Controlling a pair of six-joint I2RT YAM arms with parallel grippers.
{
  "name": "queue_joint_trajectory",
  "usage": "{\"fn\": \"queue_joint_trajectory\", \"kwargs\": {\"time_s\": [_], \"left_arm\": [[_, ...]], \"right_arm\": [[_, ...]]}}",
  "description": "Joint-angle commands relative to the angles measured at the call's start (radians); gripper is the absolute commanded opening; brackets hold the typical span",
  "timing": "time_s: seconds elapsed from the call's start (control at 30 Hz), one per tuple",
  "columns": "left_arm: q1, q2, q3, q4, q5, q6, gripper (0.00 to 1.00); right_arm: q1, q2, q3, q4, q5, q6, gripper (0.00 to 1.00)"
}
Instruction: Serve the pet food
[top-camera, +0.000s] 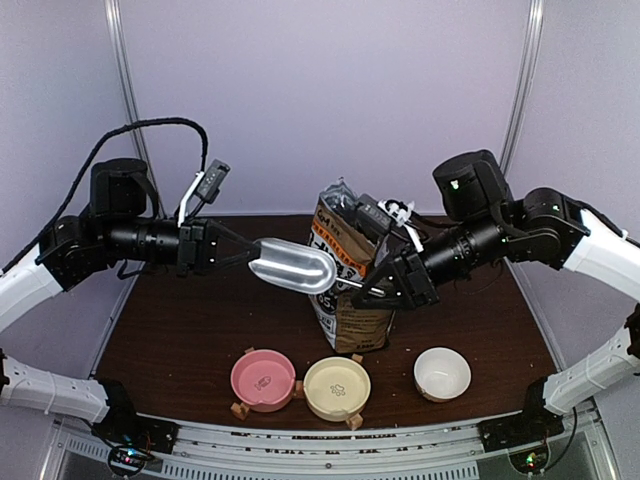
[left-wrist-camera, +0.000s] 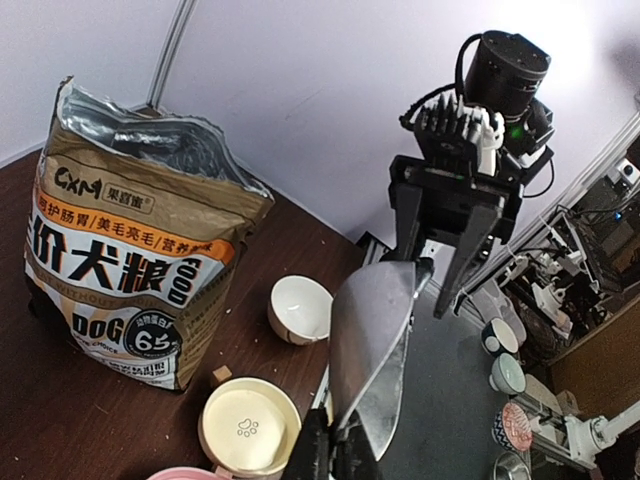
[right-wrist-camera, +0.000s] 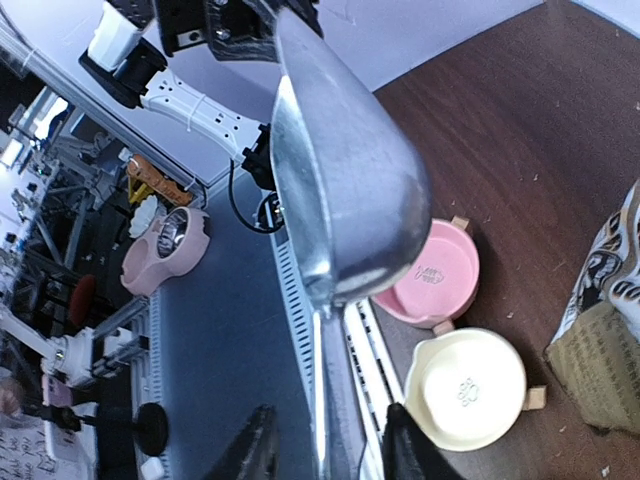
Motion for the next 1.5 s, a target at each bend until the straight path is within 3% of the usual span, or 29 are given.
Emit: {"fn": "queue_joint_trajectory", "kwargs": {"time_s": [0.0, 0.07, 0.17, 0.4, 0.57, 0.8, 1.47], "left_arm": [[0.001, -0.051, -0.093, 0.244, -0.065, -0.116, 0.0], [0.002, -0.068, -0.145, 0.363, -0.09, -0.178, 0.0], [0.001, -0.081, -0.177, 0.431, -0.144, -0.205, 0.0], [0.002, -0.091, -0.203, 0.48, -0.173, -0.233, 0.0], [0.001, -0.096, -0.205, 0.444, -0.165, -0.227, 0.0], [0.001, -0.11, -0.213, 0.443, -0.167, -0.226, 0.0], [0.001, -0.12, -0.227, 0.437, -0.155, -0.231, 0.0]], "right_arm": [[-0.029, -0.053, -0.057, 0.169, 0.032, 0.082, 0.51], [-0.033, -0.083, -0.099, 0.247, 0.118, 0.144, 0.73], [-0.033, -0.106, -0.143, 0.347, 0.221, 0.239, 0.8], [-0.032, -0.156, -0.322, 0.69, 0.286, 0.458, 0.83], [-0.025, -0.117, -0.29, 0.71, 0.258, 0.475, 0.75], [-0.017, -0.1, -0.253, 0.726, 0.258, 0.467, 0.75], [0.0, -0.048, -0.198, 0.703, 0.204, 0.455, 0.15]]}}
